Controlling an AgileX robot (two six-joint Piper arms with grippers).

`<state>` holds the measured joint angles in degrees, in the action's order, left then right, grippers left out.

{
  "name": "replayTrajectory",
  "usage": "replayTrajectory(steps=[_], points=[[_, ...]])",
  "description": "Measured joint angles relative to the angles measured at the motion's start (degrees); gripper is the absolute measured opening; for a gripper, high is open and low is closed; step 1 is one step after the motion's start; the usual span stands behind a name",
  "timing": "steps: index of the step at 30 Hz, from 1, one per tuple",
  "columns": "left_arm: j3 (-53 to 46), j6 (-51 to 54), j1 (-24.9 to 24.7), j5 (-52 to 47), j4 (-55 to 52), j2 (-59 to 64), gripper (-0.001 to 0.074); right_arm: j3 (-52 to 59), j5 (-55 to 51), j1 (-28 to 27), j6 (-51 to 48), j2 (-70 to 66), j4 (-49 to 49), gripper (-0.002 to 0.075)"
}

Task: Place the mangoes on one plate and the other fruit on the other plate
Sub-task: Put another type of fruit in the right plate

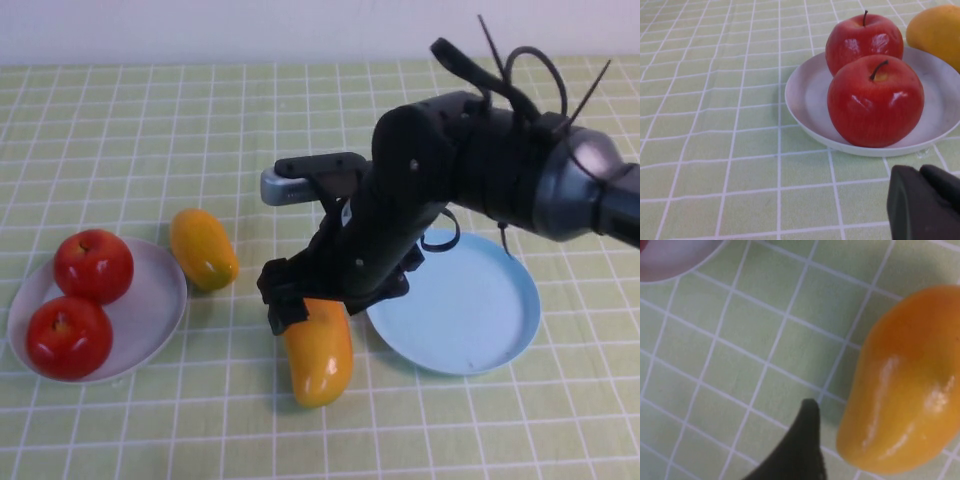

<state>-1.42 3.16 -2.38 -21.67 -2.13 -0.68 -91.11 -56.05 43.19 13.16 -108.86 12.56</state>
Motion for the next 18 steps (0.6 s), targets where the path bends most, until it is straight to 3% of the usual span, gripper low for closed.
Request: replayTrajectory(steps=[18], points=[[0.0, 0.0, 0.0, 0.0, 0.0, 0.0, 0.0001, -3.5, -2.3, 0.6, 1.5, -9.6, -4.4, 0.0671]])
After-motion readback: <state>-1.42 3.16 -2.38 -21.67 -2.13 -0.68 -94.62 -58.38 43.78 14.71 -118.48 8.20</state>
